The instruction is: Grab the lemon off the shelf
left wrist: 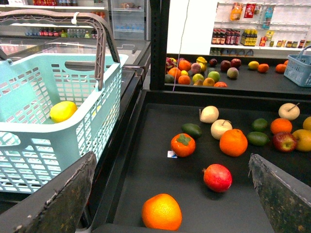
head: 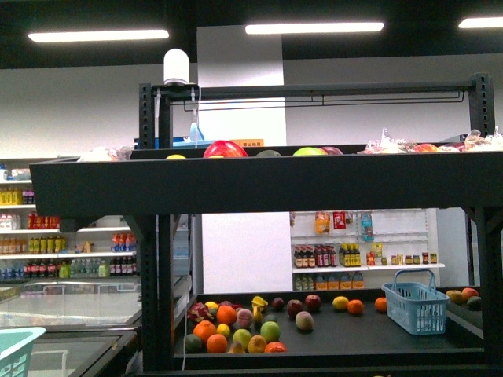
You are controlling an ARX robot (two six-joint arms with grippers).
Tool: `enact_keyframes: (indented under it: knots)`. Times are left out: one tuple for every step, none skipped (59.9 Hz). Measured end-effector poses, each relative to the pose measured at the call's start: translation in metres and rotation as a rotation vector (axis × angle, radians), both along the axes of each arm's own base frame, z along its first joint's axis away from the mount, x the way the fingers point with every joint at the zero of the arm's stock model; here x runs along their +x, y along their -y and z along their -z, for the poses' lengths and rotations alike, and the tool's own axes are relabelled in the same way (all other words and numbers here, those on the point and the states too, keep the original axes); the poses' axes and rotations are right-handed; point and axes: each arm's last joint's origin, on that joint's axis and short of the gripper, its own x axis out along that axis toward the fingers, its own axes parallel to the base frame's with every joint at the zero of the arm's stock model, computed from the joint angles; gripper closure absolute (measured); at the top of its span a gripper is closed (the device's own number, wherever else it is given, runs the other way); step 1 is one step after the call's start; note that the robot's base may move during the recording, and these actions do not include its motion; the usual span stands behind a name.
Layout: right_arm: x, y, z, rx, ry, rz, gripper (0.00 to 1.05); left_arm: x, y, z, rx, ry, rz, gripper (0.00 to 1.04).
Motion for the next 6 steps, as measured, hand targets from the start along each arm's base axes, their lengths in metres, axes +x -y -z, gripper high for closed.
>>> enact_keyframes:
  knots:
    - [0.0000, 0.0000, 0.0000, 0.000, 0.000, 0.000, 0.07, 0.0000, 0.0000, 0.0000, 0.000, 0.000, 0.000, 0.08]
    - [0.0000, 0.0000, 0.0000, 0.000, 0.000, 0.000, 0.07, 0.0000, 0.0000, 0.0000, 0.000, 0.000, 0.000, 0.08]
    - [0.0000, 0.0000, 0.0000, 0.000, 0.000, 0.000, 0.07, 0.0000, 0.0000, 0.0000, 0.000, 0.000, 0.000, 0.08]
    - [0.0000, 0.0000, 0.0000, 0.000, 0.000, 0.000, 0.07, 0.0000, 0.0000, 0.0000, 0.000, 0.000, 0.000, 0.08]
    - [0.0000, 0.0000, 0.0000, 0.000, 0.000, 0.000, 0.07, 0.0000, 0.0000, 0.0000, 0.000, 0.000, 0.000, 0.08]
    - [0.0000, 0.0000, 0.0000, 0.000, 0.000, 0.000, 0.07, 0.0000, 0.0000, 0.0000, 0.000, 0.000, 0.000, 0.08]
